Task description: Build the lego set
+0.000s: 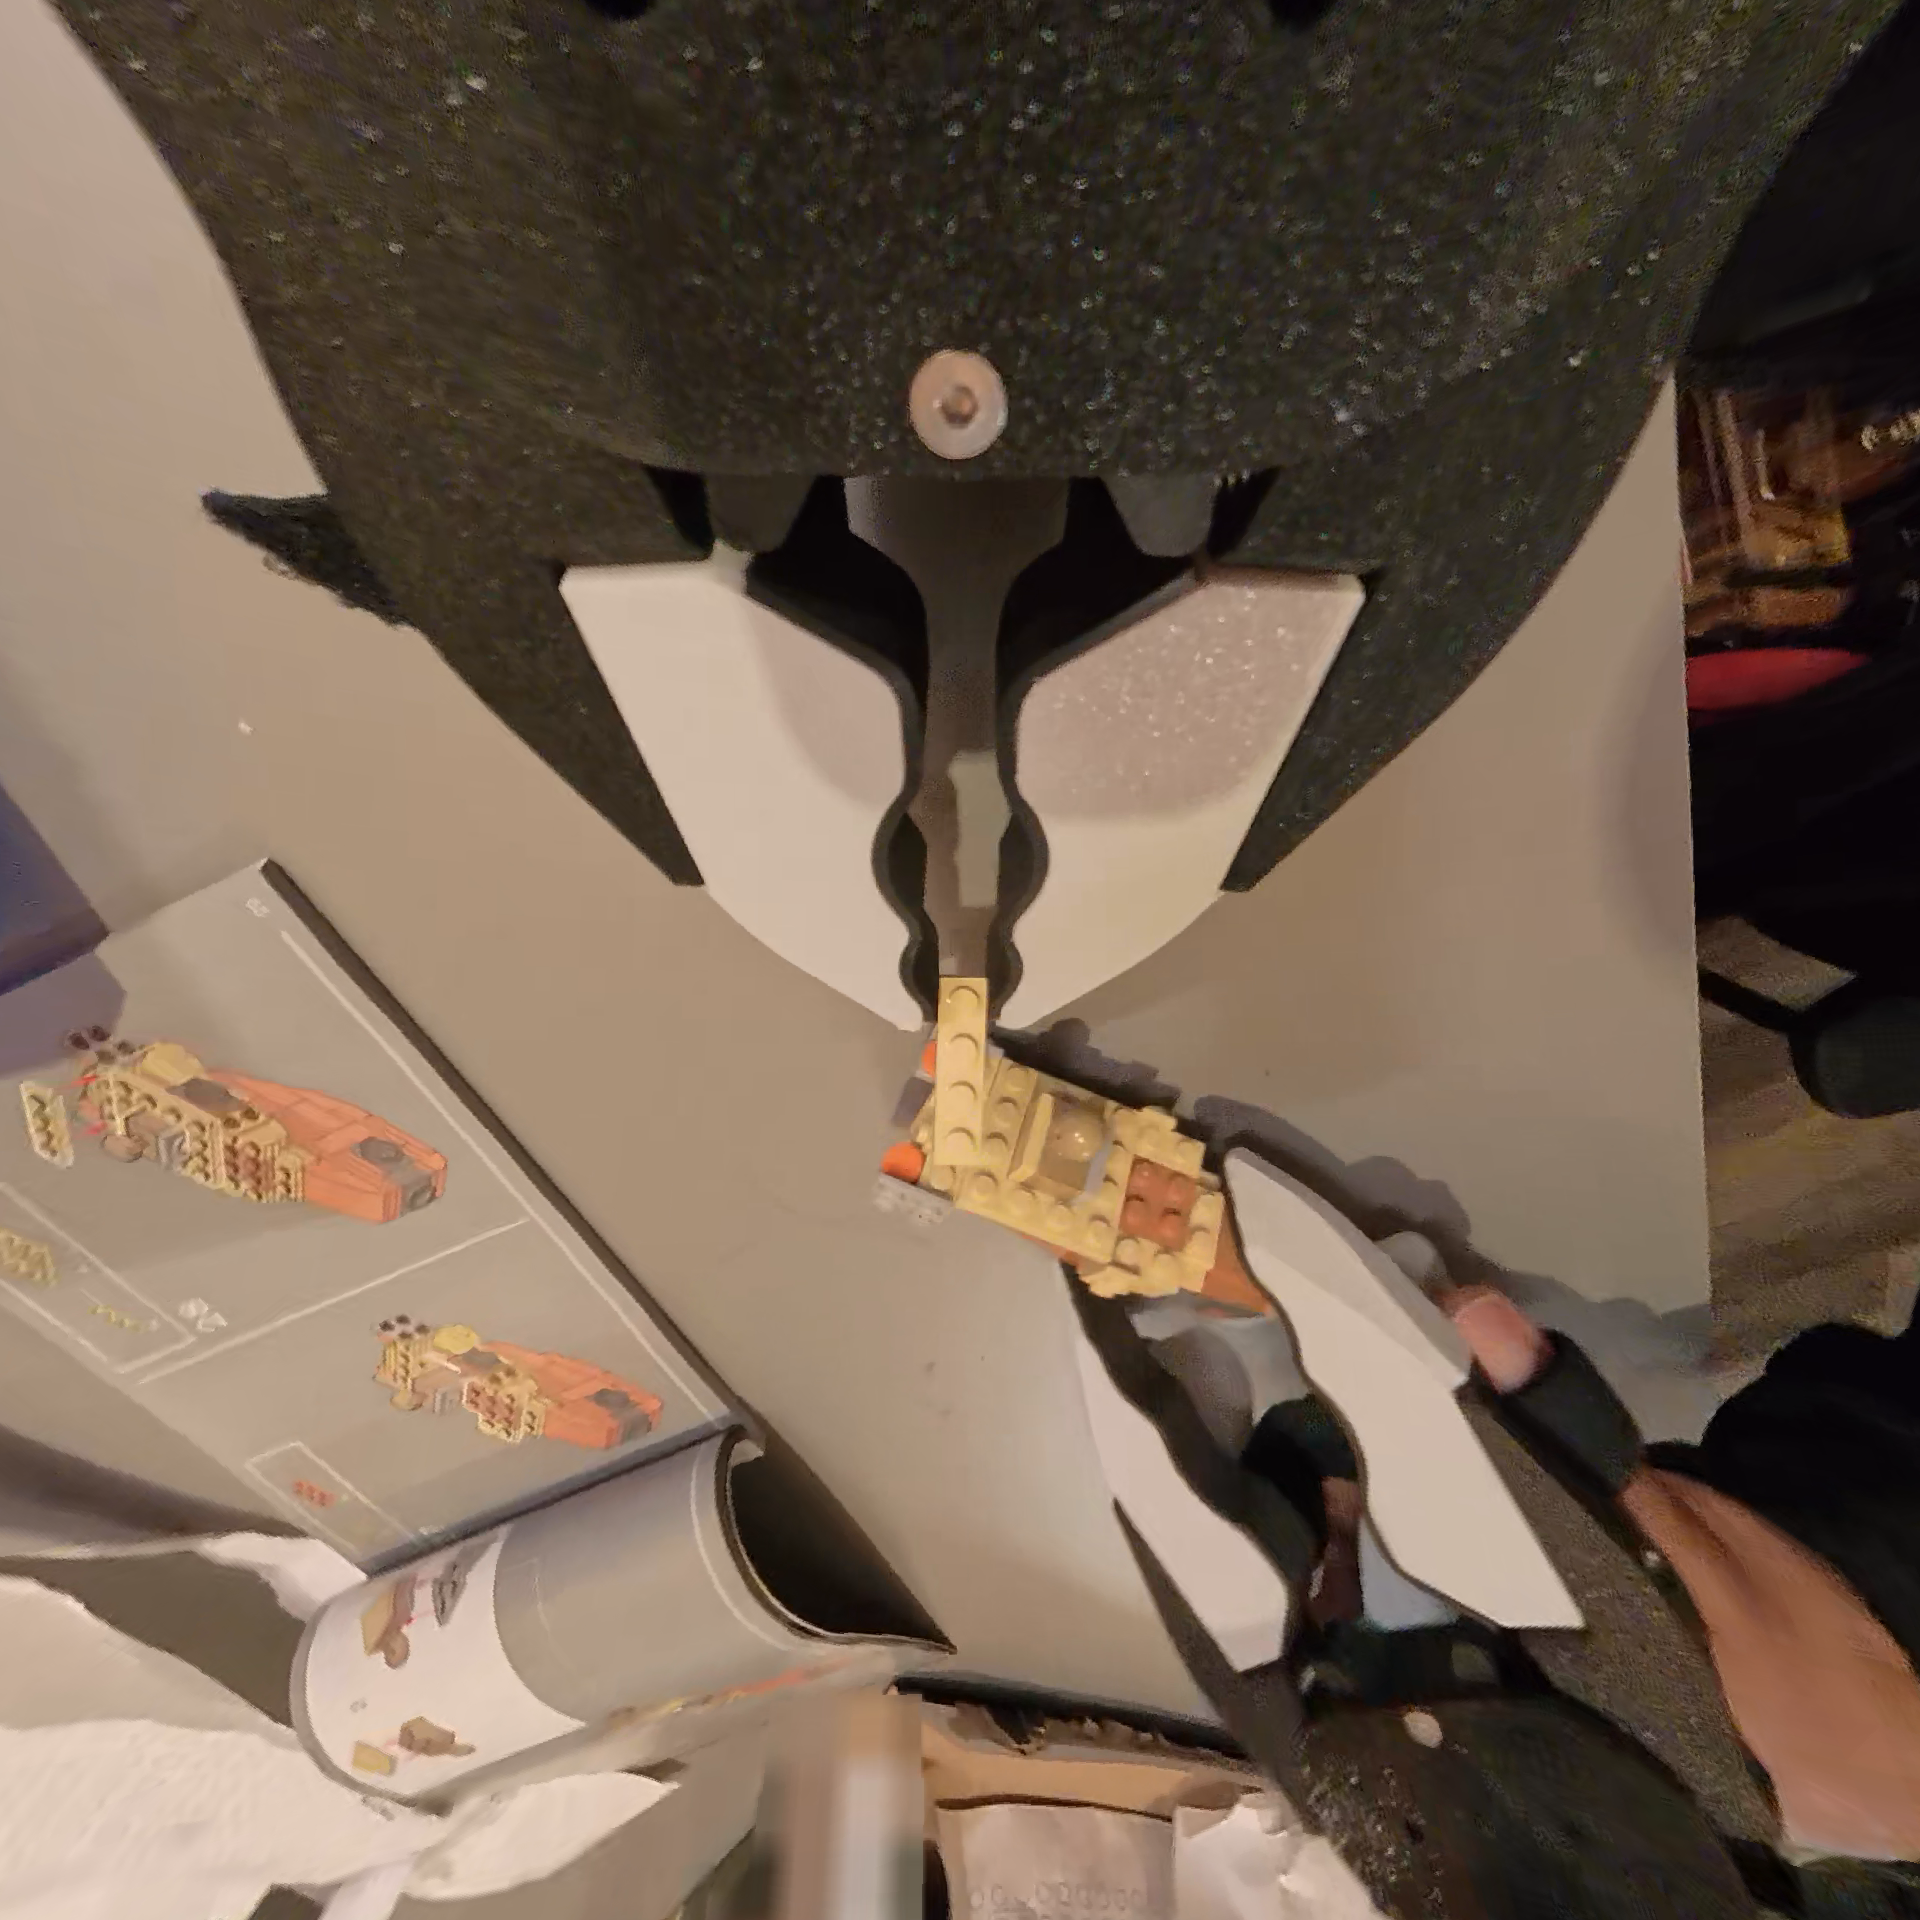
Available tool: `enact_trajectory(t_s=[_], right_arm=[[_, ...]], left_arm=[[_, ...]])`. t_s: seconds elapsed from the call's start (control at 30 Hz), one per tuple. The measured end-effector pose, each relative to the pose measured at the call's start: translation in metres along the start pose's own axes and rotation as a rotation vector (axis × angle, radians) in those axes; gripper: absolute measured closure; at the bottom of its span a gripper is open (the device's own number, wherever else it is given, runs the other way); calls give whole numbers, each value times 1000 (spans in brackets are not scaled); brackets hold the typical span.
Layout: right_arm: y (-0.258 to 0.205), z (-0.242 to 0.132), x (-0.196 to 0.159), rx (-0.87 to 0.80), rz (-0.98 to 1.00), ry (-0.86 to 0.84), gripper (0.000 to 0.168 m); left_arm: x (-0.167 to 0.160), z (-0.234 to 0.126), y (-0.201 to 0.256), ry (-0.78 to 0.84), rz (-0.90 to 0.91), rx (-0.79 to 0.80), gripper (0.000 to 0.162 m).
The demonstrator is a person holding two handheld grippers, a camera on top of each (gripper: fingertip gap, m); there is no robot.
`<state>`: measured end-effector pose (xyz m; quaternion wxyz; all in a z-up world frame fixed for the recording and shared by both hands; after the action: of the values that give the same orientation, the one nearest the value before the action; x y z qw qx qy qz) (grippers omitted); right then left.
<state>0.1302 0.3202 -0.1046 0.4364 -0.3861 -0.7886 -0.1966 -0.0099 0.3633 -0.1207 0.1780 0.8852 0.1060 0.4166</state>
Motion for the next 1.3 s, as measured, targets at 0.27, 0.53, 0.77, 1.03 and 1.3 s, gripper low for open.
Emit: enact_trajectory(t_s=[0.27,0.53,0.77,1.03,1.3], right_arm=[[5,9,-2,26,191,-91,160],[0,12,-4,25,167,-121,160],[0,13,-3,15,170,-137,160],[-1,17,-7,24,149,-178,160],[-2,21,-8,24,121,-202,160]], left_arm=[[4,9,13,73,-177,-89,111],[4,8,13,102,-219,-85,111],[3,9,15,90,-196,-60,111],[1,10,19,53,-145,-68,111],[-6,2,31,-39,204,114,95]])
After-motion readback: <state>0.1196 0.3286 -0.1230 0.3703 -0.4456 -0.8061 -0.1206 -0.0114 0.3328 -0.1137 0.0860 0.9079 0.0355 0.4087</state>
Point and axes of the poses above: each gripper's, where its closed fingertips meet, z out along the fingers, x out of its top, y = z × x across the jaws, the point moved 5 cm from there along -z, back along the fingers, and after that the axes turned 7 degrees about -x, right-handed, at the moved point
